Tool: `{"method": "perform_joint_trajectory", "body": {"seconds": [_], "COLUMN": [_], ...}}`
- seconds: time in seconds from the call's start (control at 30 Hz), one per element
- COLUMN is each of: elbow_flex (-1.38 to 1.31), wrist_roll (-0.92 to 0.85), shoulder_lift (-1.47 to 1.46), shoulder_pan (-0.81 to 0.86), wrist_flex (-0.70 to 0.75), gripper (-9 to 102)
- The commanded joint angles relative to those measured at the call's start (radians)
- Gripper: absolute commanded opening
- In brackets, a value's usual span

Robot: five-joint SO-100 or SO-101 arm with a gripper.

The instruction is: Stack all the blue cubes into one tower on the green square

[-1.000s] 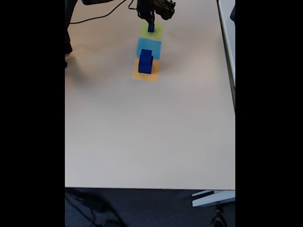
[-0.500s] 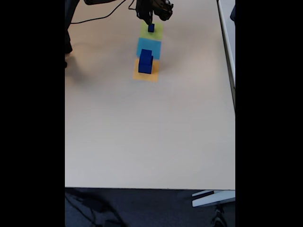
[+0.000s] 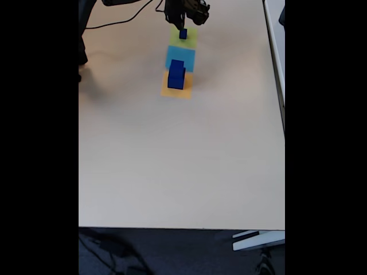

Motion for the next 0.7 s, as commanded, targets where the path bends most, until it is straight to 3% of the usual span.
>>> {"method": "perform_joint_trajectory", "body": {"seconds": [0.0,0.67], "elbow_flex": [-0.066,-0.064], "wrist_roll": [-0.014,-0.023], "shoulder_lift": [0.005,-0.009], "shoulder_pan": [0.014,0.021], "wrist_flex": [-0.021,-0.038], "gripper": [0,0]}}
